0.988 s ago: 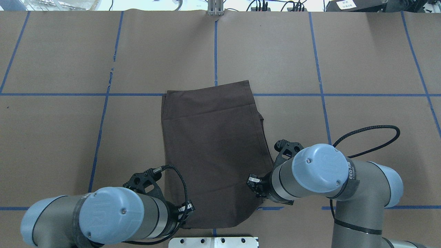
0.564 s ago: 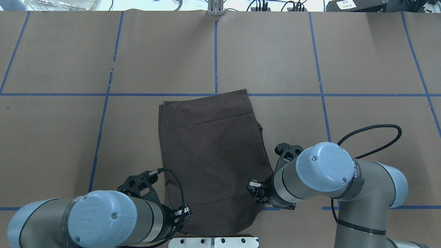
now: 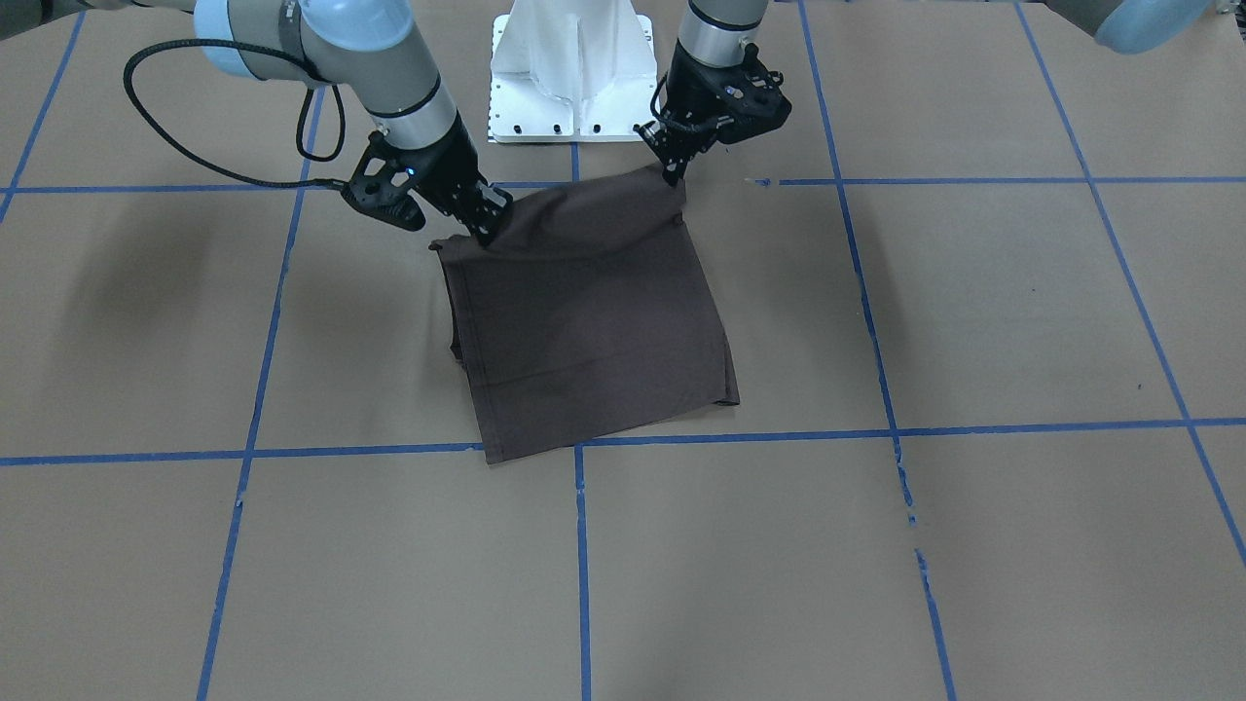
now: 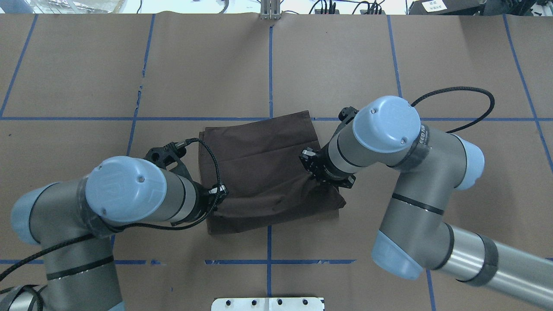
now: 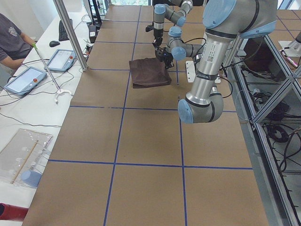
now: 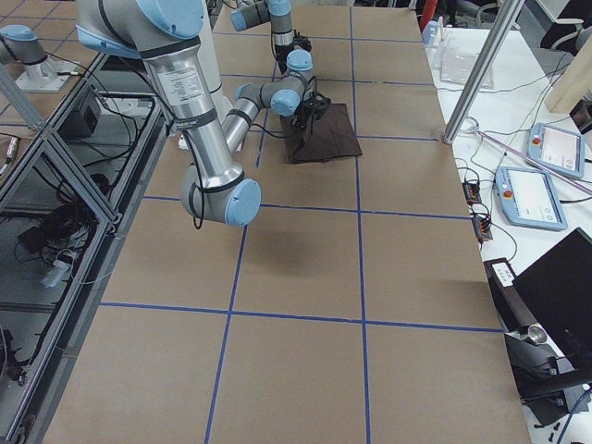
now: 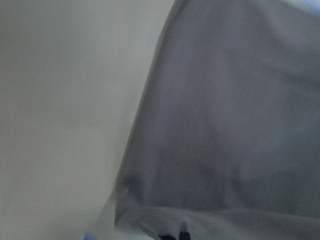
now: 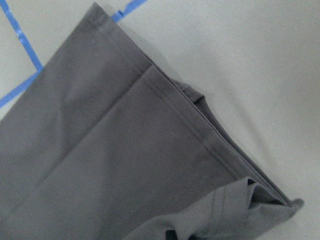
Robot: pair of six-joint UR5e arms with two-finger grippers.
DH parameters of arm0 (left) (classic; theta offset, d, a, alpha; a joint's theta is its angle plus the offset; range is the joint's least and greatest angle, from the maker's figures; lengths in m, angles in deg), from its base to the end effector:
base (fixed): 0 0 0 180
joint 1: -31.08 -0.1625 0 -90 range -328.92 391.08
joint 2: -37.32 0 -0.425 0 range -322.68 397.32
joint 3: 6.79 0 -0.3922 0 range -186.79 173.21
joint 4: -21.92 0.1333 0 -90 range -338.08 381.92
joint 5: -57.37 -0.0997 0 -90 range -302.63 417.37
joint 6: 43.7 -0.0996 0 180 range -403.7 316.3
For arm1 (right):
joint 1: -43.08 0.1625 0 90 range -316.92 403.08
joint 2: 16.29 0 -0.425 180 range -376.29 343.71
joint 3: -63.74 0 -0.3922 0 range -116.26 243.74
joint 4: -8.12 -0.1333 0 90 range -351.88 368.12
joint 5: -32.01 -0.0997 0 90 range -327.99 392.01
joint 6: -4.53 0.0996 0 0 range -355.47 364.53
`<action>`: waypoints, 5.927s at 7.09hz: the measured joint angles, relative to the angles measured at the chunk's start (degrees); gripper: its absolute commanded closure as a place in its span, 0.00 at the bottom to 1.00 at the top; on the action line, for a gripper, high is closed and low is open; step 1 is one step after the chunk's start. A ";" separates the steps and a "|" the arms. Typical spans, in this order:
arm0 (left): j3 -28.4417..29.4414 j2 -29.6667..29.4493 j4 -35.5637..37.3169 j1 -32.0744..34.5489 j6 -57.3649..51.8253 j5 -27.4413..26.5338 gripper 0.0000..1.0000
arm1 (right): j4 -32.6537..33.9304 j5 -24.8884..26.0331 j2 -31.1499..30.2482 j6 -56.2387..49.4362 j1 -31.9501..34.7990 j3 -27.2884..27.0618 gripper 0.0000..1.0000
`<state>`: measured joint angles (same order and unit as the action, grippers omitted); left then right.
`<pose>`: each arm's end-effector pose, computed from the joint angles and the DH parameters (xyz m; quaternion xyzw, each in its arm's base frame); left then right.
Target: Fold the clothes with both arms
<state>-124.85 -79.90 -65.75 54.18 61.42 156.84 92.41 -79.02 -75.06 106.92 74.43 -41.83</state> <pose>0.4658 -0.3258 0.1977 -0.0428 0.4484 -0.2573 0.8550 -0.4815 -0.4076 0.2175 -0.0898 -0.4560 0.2535 0.8484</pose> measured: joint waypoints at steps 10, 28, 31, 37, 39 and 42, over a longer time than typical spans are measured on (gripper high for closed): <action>34.94 -9.39 -19.63 20.71 -22.02 -0.20 0.00 | -16.78 -3.26 18.43 -12.21 13.38 38.16 0.00; 21.38 28.26 0.13 67.28 -115.36 33.27 0.00 | 3.32 -25.59 -30.38 -107.09 56.31 15.29 0.00; 18.89 31.17 0.40 66.30 -115.55 33.83 0.00 | 3.28 -25.28 -30.50 -105.25 57.15 15.17 0.00; 17.83 31.62 0.53 66.08 -114.94 32.73 0.00 | 3.04 -25.37 -36.77 -101.33 60.35 11.07 0.00; 17.47 31.58 0.56 66.08 -114.73 32.64 0.00 | 2.93 -25.47 -38.12 -98.41 60.47 8.98 0.00; 17.34 31.61 0.62 66.10 -114.67 32.68 0.00 | 2.72 -25.52 -37.39 -97.84 60.42 8.37 0.00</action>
<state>-107.51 -48.29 -65.13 120.28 -53.26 189.53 95.13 -104.54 -112.45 9.08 134.85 -33.46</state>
